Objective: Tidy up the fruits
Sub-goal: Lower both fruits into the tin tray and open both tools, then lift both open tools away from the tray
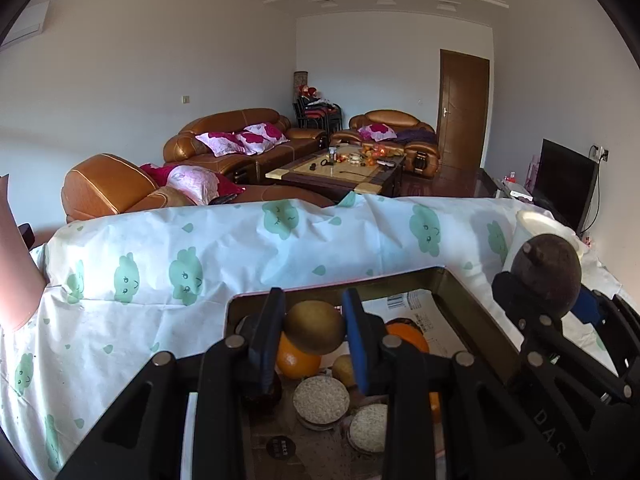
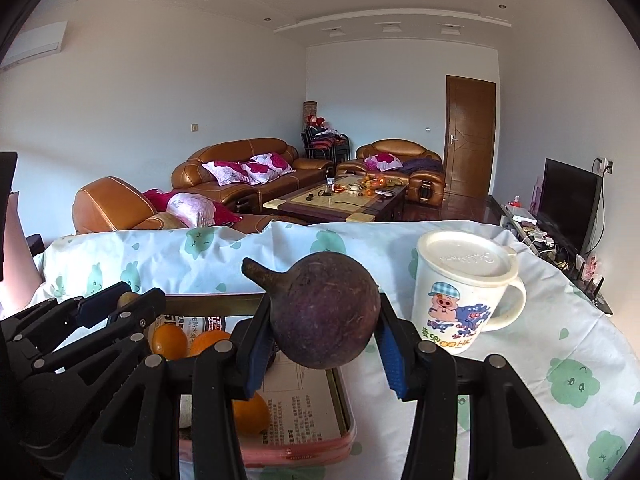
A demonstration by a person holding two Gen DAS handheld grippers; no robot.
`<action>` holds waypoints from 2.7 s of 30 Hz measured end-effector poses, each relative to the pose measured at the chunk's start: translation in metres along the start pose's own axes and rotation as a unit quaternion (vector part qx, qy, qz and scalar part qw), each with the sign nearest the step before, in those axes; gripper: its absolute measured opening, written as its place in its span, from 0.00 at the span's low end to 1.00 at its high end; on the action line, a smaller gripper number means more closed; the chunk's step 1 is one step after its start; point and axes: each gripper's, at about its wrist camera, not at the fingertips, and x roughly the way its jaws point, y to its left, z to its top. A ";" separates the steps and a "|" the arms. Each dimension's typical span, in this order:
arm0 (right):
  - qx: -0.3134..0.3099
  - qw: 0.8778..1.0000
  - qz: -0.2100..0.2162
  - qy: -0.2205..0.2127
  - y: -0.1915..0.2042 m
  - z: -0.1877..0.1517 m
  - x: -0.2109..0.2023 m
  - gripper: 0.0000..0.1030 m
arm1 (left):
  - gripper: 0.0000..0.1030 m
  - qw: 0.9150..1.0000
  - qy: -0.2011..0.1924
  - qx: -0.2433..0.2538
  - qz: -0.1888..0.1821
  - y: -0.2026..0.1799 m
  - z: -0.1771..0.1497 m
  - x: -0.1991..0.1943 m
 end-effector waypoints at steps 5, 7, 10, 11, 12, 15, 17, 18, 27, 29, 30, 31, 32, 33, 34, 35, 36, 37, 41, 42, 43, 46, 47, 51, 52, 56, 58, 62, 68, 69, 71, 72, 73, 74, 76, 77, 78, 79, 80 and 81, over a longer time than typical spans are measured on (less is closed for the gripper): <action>-0.006 1.000 0.017 0.025 0.006 0.005 0.028 0.49 | 0.31 1.000 0.021 -0.014 -0.001 0.004 0.002 0.015; -0.009 0.999 0.026 0.036 0.008 0.006 0.037 0.49 | 0.31 0.999 0.029 -0.016 -0.004 0.004 0.003 0.021; -0.018 0.997 0.048 0.054 0.013 0.004 0.048 0.49 | 0.30 0.999 0.036 -0.020 0.001 0.006 0.004 0.027; -0.021 0.996 0.053 0.062 0.014 0.003 0.052 0.49 | 0.30 0.999 0.040 -0.024 0.002 0.008 0.003 0.030; -0.023 0.996 0.057 0.070 0.015 0.002 0.056 0.49 | 0.30 0.999 0.045 -0.025 0.004 0.010 0.003 0.032; -0.036 0.992 0.073 0.100 0.020 -0.001 0.068 0.49 | 0.30 0.998 0.056 -0.026 0.012 0.013 -0.001 0.040; -0.031 0.989 0.091 0.115 0.018 -0.002 0.074 0.49 | 0.30 0.997 0.064 -0.031 0.007 0.016 -0.002 0.043; -0.028 0.987 0.099 0.122 0.017 -0.002 0.076 0.49 | 0.30 0.998 0.061 -0.030 0.010 0.016 -0.002 0.042; -0.015 0.977 0.155 0.146 0.014 -0.005 0.085 0.49 | 0.30 0.997 0.069 -0.024 0.022 0.018 -0.003 0.043; -0.024 0.976 0.158 0.148 0.018 -0.005 0.086 0.49 | 0.30 0.997 0.071 -0.020 0.032 0.019 -0.004 0.042; -0.029 0.975 0.161 0.150 0.020 -0.005 0.086 0.49 | 0.30 0.996 0.074 -0.020 0.035 0.021 -0.005 0.043; -0.034 0.975 0.163 0.150 0.022 -0.005 0.086 0.49 | 0.30 0.996 0.077 -0.022 0.037 0.022 -0.006 0.043; -0.037 0.974 0.165 0.150 0.024 -0.006 0.086 0.49 | 0.30 0.996 0.079 -0.023 0.037 0.023 -0.006 0.044; -0.037 0.974 0.168 0.149 0.024 -0.006 0.086 0.49 | 0.30 0.996 0.078 -0.023 0.037 0.023 -0.006 0.044; -0.034 0.973 0.173 0.146 0.023 -0.005 0.084 0.49 | 0.30 0.996 0.078 -0.021 0.038 0.023 -0.007 0.044; -0.029 0.973 0.179 0.144 0.021 -0.005 0.083 0.49 | 0.30 0.996 0.078 -0.020 0.038 0.023 -0.007 0.044; -0.025 0.972 0.182 0.144 0.019 -0.005 0.081 0.50 | 0.30 0.996 0.079 -0.019 0.039 0.023 -0.007 0.044; -0.023 0.971 0.187 0.145 0.017 -0.004 0.080 0.52 | 0.30 0.996 0.079 -0.020 0.038 0.023 -0.007 0.044; 0.010 0.965 0.215 0.151 0.006 -0.003 0.078 0.60 | 0.30 0.996 0.082 -0.018 0.036 0.023 -0.006 0.045; 0.025 0.963 0.221 0.149 0.002 -0.002 0.077 0.62 | 0.30 0.996 0.082 -0.018 0.035 0.023 -0.006 0.045; 0.038 0.962 0.227 0.147 -0.003 -0.002 0.076 0.62 | 0.30 0.996 0.082 -0.017 0.034 0.022 -0.006 0.045; 0.072 0.960 0.237 0.128 -0.013 0.001 0.071 0.62 | 0.30 0.996 0.081 -0.016 0.035 0.022 -0.006 0.045; 0.084 0.959 0.242 0.123 -0.016 0.001 0.069 0.62 | 0.30 0.996 0.080 -0.014 0.037 0.021 -0.007 0.045; 0.110 0.961 0.234 0.098 -0.022 0.003 0.059 0.62 | 0.30 0.996 0.068 0.025 0.052 0.008 -0.009 0.043; 0.109 0.965 0.222 0.089 -0.022 0.003 0.056 0.62 | 0.31 0.996 0.067 0.037 0.054 0.003 -0.010 0.043; 0.111 0.978 0.170 0.052 -0.028 0.004 0.045 0.63 | 0.60 0.993 0.076 0.065 0.056 -0.009 -0.013 0.043; 0.118 0.981 0.150 0.038 -0.032 0.004 0.041 0.68 | 0.70 0.993 0.071 0.065 0.074 -0.009 -0.012 0.042; 0.128 0.984 0.121 0.021 -0.039 0.003 0.036 0.69 | 0.87 0.992 0.074 0.045 0.092 -0.003 -0.011 0.043; 0.131 0.988 0.079 0.020 -0.038 -0.004 0.036 0.69 | 1.00 0.996 0.067 0.017 0.055 0.005 -0.012 0.037; 0.128 0.989 0.077 0.017 -0.037 -0.005 0.034 0.69 | 1.00 0.996 0.066 0.019 0.054 0.004 -0.012 0.036; 0.116 0.991 0.072 0.005 -0.034 -0.005 0.030 0.70 | 1.00 0.996 0.064 0.020 0.055 0.004 -0.013 0.034; 0.110 0.992 0.069 -0.002 -0.032 -0.005 0.027 0.70 | 1.00 0.996 0.061 0.019 0.055 0.004 -0.013 0.032; 0.104 0.992 0.066 -0.008 -0.031 -0.006 0.024 0.70 | 1.00 0.997 0.056 0.018 0.054 0.004 -0.014 0.030; 0.100 0.993 0.064 -0.013 -0.030 -0.006 0.021 0.70 | 1.00 0.997 0.049 0.017 0.054 0.004 -0.014 0.027; 0.094 0.994 0.058 -0.026 -0.028 -0.006 0.015 0.70 | 1.00 0.998 0.032 0.015 0.057 0.005 -0.014 0.019; 0.092 0.994 0.055 -0.033 -0.027 -0.007 0.012 0.71 | 1.00 0.998 0.024 0.015 0.059 0.006 -0.015 0.015; 0.090 0.994 0.052 -0.040 -0.027 -0.007 0.009 0.72 | 1.00 0.998 0.016 0.014 0.060 0.006 -0.015 0.011; 0.089 0.994 0.050 -0.046 -0.027 -0.008 0.006 0.73 | 1.00 0.998 0.008 0.014 0.061 0.007 -0.016 0.007; 0.089 0.994 0.048 -0.052 -0.027 -0.008 0.002 0.74 | 1.00 0.998 0.000 0.012 0.064 0.008 -0.017 0.002; 0.087 0.993 0.046 -0.058 -0.027 -0.009 -0.001 0.74 | 1.00 0.998 -0.010 0.010 0.065 0.009 -0.017 -0.003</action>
